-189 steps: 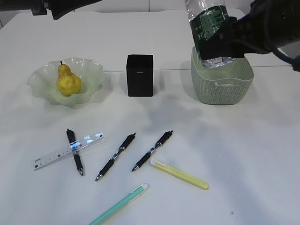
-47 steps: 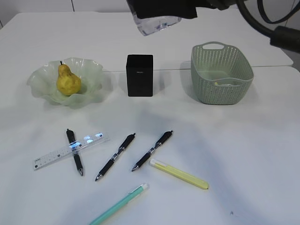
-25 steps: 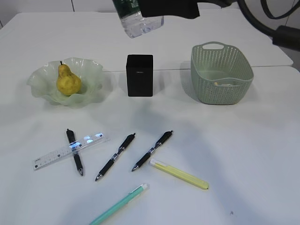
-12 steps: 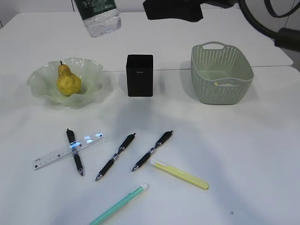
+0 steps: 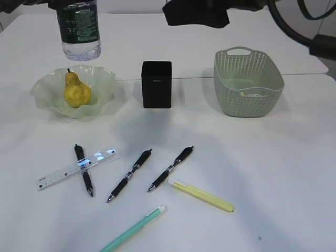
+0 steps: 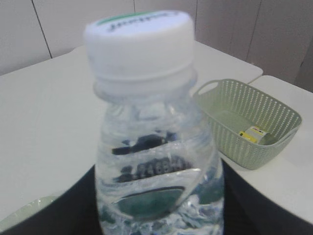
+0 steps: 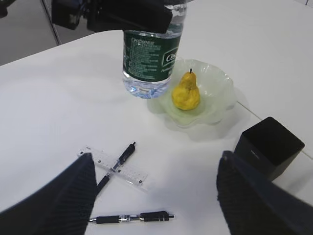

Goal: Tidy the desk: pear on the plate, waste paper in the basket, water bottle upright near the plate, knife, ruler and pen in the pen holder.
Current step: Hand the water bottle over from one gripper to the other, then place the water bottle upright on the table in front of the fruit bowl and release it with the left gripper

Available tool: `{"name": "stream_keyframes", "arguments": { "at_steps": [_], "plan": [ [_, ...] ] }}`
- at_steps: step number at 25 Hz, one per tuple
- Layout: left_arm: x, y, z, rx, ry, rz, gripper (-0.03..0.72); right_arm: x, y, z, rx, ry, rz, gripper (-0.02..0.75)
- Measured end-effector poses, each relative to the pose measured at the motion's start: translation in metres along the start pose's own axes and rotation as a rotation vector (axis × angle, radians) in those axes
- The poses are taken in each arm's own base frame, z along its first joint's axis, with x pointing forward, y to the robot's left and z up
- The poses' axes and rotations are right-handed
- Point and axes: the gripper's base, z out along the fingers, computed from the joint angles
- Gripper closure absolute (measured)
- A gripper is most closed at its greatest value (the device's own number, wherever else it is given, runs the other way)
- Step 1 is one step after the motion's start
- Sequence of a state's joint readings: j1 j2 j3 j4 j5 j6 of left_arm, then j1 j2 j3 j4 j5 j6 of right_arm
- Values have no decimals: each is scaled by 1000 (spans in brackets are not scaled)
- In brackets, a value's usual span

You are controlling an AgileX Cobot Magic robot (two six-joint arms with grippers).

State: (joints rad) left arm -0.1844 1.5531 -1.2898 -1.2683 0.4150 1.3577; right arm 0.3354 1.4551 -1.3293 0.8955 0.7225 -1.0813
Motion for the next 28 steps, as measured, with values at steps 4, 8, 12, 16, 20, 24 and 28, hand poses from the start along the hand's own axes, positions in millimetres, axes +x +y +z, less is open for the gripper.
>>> {"name": "stream_keyframes", "arguments": {
  "at_steps": [4, 8, 12, 16, 20, 24, 28],
  "plan": [
    [-1, 4, 0, -44, -6, 9, 303, 1, 0, 0, 5, 9, -11, 143],
    [-1, 9, -1, -77, -10, 10, 303, 1, 0, 0, 5, 9, -11, 143],
    [3, 21, -5, -115, -3, -3, 303, 1, -1, 0, 6, 10, -13, 143],
    [13, 37, -10, -168, 16, -29, 303, 1, -1, 0, 6, 11, -15, 143],
    [26, 46, -13, -196, 51, -52, 303, 1, -1, 0, 6, 11, -15, 143],
    [37, 46, -13, -193, 85, -59, 303, 1, -1, 0, 6, 11, -15, 143],
    [47, 45, -12, -190, 111, -79, 303, 1, -1, 0, 7, 13, -17, 143]
  ]
}}
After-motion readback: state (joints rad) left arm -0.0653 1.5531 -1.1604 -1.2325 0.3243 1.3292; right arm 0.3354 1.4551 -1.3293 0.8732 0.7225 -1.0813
